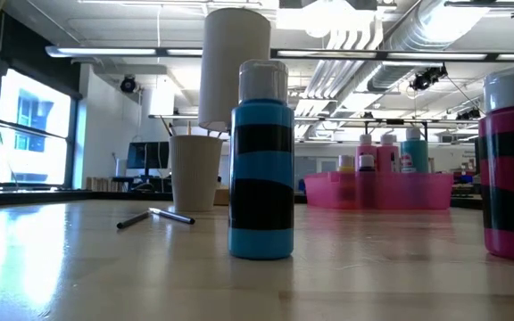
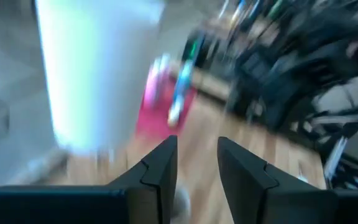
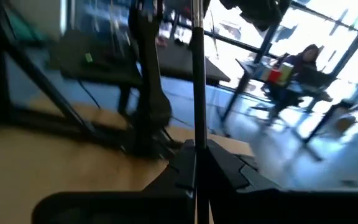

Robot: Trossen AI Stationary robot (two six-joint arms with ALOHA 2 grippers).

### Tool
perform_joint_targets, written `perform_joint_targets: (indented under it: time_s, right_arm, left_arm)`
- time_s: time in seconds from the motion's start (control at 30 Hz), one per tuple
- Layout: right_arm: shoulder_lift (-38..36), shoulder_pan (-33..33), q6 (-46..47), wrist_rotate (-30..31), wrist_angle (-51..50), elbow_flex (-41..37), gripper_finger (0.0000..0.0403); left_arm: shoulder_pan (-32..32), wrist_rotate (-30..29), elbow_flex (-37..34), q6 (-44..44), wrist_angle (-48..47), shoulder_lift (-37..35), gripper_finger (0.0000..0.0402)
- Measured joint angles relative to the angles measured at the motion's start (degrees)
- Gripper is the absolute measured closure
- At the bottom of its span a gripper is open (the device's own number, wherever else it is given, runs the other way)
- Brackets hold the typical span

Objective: Pick & Place Paint Supplies
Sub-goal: Put the silver eyeshadow brush into the white cup

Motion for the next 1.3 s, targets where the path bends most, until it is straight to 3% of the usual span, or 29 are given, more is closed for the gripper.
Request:
perform_joint_targets:
  time_s: [0.1,0.3,0.5,0.67,1.03,1.3]
  right_arm:
    - [0.16,-1.27,7.78,-3.73,2.77,0.00,0.0395]
    - [0.33,-2.14,13.82,-3.83,5.33,-0.02,0.0395]
    - [0.33,-1.95,14.77,-3.93,8.00,-0.02,0.0395]
    - [0.33,-1.97,14.77,-3.76,8.12,-0.02,0.0395]
    - [0.33,-1.97,14.78,-3.68,8.17,-0.02,0.0395]
    - [0.35,-1.97,14.78,-3.68,8.07,-0.04,0.0395]
  left_arm:
    - [-2.11,0.78,-3.47,4.63,8.97,-2.95,0.0288]
    - [-5.20,1.68,-14.48,9.49,21.16,-7.66,0.0288]
    - [-8.08,8.55,-32.33,9.48,53.57,-9.31,0.0288]
    - [-8.62,7.47,-40.64,9.32,73.85,-8.24,0.0288]
    - [-8.62,3.05,-41.94,2.95,76.46,-6.71,0.0288]
    - [-8.62,4.64,-41.94,1.93,77.79,-4.10,0.0288]
